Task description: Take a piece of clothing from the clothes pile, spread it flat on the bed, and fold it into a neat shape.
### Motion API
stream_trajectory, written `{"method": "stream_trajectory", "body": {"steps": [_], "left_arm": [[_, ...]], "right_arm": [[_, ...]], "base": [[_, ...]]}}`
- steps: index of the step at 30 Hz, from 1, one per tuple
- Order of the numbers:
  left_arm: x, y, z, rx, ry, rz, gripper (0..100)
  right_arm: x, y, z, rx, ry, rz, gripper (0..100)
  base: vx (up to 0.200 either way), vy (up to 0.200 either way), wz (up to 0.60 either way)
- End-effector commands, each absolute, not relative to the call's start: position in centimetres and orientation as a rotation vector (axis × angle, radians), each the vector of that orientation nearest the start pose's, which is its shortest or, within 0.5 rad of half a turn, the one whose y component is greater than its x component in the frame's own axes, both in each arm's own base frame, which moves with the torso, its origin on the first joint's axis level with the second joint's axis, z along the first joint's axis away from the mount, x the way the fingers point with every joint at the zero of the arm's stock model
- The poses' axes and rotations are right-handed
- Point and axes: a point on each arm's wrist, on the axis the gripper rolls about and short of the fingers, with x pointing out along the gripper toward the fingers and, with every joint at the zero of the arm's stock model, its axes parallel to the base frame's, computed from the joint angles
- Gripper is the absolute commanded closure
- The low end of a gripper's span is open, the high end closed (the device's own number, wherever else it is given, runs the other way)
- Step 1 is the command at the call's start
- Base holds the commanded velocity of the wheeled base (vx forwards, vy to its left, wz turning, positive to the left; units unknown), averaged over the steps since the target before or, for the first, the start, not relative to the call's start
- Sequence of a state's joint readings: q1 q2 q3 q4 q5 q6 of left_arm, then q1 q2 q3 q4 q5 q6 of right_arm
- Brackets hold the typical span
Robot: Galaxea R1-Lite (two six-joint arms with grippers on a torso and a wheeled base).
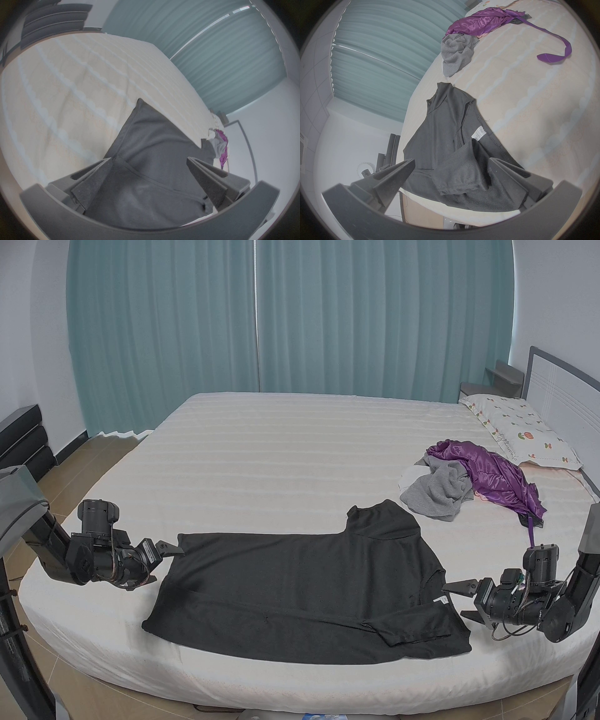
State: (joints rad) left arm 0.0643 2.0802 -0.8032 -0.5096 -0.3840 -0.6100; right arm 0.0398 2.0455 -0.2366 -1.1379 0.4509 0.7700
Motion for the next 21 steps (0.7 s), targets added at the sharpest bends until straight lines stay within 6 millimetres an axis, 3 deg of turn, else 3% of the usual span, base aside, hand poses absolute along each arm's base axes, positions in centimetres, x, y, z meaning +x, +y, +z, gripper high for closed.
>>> {"method": "stream_trajectory", "body": {"steps": [1, 6, 19, 20, 21], "left_arm": [[34.7, 1.6, 2.0, -0.709, 0.893, -0.065, 0], [35.0, 1.3, 0.6, -0.680, 0.921, -0.073, 0], [35.2, 1.3, 0.6, -0.651, 0.914, -0.082, 0], [35.2, 1.3, 0.5, -0.648, 0.918, -0.082, 100], [35.2, 1.3, 0.5, -0.648, 0.918, -0.082, 100]], "right_arm": [[24.6, 2.2, 1.6, 0.859, 0.827, 0.203, 0], [24.6, 2.2, 1.6, 0.860, 0.828, 0.202, 0], [24.5, 2.2, 1.6, 0.859, 0.832, 0.205, 0], [24.5, 2.3, 1.6, 0.858, 0.832, 0.206, 0], [24.5, 2.2, 1.6, 0.859, 0.832, 0.205, 0]], "base": [[0.000, 0.000, 0.00], [0.000, 0.000, 0.00], [0.000, 0.000, 0.00], [0.000, 0.000, 0.00], [0.000, 0.000, 0.00]]}}
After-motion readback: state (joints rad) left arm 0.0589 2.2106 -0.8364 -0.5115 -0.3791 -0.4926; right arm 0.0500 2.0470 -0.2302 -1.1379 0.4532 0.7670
